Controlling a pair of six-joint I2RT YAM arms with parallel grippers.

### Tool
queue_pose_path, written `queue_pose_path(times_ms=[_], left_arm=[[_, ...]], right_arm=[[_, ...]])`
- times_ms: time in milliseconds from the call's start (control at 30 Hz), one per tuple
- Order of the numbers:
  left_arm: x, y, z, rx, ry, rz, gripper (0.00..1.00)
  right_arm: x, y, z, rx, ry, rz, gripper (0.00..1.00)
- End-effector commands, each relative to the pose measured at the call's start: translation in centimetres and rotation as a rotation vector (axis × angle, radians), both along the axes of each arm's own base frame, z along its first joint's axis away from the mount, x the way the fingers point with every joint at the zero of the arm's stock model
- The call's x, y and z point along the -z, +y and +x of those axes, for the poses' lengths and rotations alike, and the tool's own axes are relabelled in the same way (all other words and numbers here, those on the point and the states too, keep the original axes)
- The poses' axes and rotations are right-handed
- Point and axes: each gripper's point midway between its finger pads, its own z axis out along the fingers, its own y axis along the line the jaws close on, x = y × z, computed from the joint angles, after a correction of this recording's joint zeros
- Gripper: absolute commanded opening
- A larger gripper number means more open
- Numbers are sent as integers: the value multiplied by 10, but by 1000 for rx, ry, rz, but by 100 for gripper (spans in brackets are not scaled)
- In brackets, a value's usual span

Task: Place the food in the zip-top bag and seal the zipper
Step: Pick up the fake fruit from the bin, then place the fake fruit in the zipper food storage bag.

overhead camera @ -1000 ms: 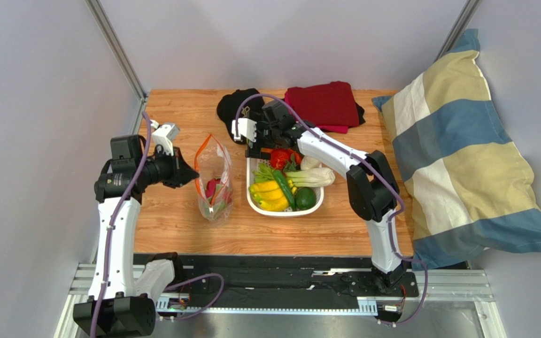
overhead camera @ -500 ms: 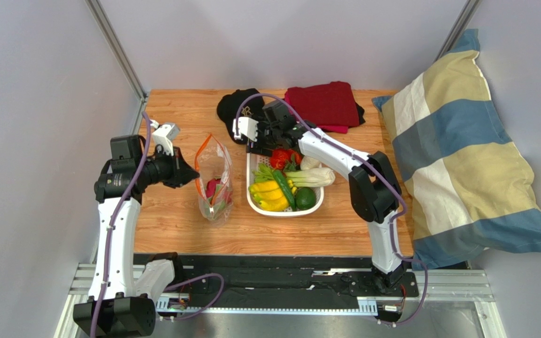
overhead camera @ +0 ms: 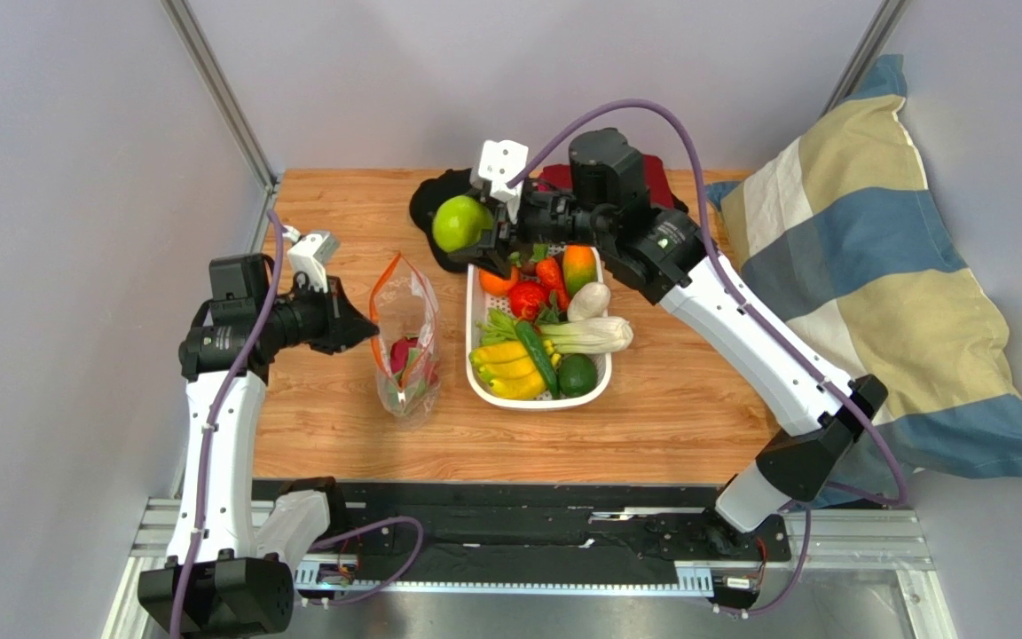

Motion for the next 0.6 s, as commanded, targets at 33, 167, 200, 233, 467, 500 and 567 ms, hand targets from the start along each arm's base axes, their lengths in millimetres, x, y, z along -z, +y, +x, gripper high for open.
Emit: queue_pose_path(times_ms=[33, 167, 200, 233, 467, 500, 567], left_arm=[[-8, -5, 4, 5, -17, -54, 0], [-12, -6, 3, 7, -30, -59, 0], [-12, -6, 3, 7, -31, -59, 0], [-13, -6, 3, 6, -32, -60, 0], [-16, -6, 2, 3, -45, -54, 0], [-14, -6, 2, 5, -40, -55, 0], [-15, -6, 2, 4, -42, -56, 0]], right_arm=[[34, 55, -49, -195, 216, -25, 47], [65, 85, -53, -222, 254, -75, 46], [80, 91, -50, -213, 263, -101, 46], [86, 93, -49, -214, 264, -115, 46], [119, 99, -17, -89, 214, -183, 84], [116, 99, -16, -79, 215, -174, 89], [97, 95, -15, -62, 181, -129, 99]])
